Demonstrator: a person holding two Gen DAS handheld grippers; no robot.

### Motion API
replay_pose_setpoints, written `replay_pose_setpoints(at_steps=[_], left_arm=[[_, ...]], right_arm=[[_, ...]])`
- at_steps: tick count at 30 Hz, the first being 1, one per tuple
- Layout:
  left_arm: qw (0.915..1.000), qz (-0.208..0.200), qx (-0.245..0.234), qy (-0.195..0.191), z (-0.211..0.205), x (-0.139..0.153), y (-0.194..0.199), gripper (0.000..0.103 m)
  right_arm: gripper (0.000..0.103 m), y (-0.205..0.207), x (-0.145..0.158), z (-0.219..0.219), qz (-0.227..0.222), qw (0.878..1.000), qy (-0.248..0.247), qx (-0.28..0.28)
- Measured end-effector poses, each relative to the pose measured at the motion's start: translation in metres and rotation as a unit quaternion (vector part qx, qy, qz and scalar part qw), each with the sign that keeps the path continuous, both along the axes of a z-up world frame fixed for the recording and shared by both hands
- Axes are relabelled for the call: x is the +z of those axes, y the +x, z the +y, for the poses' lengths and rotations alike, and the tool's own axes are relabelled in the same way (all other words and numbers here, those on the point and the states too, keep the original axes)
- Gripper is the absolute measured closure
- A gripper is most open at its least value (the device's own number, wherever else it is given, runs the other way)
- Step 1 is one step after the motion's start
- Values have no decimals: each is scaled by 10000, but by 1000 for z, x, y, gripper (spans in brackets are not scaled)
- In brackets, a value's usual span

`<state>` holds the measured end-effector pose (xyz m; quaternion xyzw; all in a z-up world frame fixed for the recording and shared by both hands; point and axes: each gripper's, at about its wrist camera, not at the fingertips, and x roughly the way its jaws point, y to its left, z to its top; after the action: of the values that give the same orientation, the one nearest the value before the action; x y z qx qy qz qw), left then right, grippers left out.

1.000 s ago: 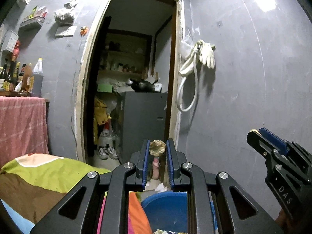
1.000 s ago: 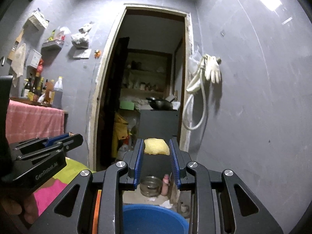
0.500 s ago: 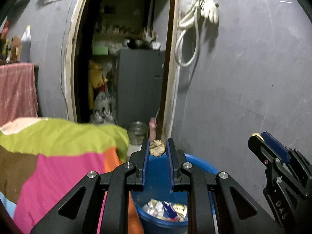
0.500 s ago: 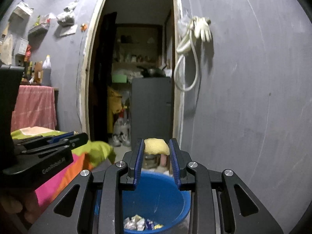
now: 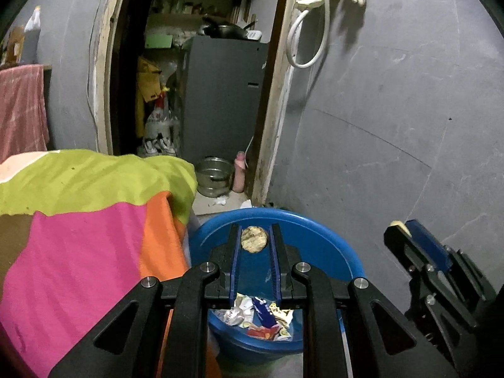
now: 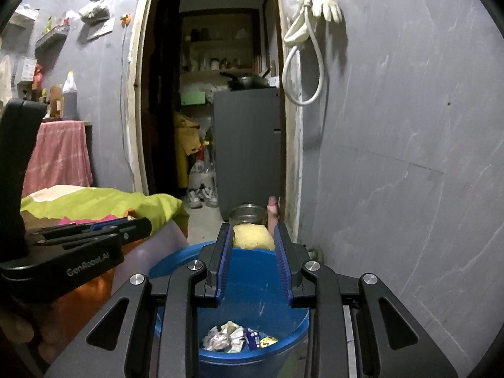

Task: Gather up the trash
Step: 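Open both grippers to drop the crumbs into the bucket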

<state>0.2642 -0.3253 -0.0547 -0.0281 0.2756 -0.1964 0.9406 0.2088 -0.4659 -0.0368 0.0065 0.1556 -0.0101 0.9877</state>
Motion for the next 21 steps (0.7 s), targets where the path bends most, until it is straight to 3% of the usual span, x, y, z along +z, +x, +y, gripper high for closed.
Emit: replay_pose_setpoints(at_steps=[15,21], left_arm=[[9993,353,-125,-43,1,-2,16,87],[9994,215,-80,-241,13,11,14,77]], right_arm=[[72,9,-6,-8,166,9997,189,21],[68,3,8,-8,-19,9999,161,-27]])
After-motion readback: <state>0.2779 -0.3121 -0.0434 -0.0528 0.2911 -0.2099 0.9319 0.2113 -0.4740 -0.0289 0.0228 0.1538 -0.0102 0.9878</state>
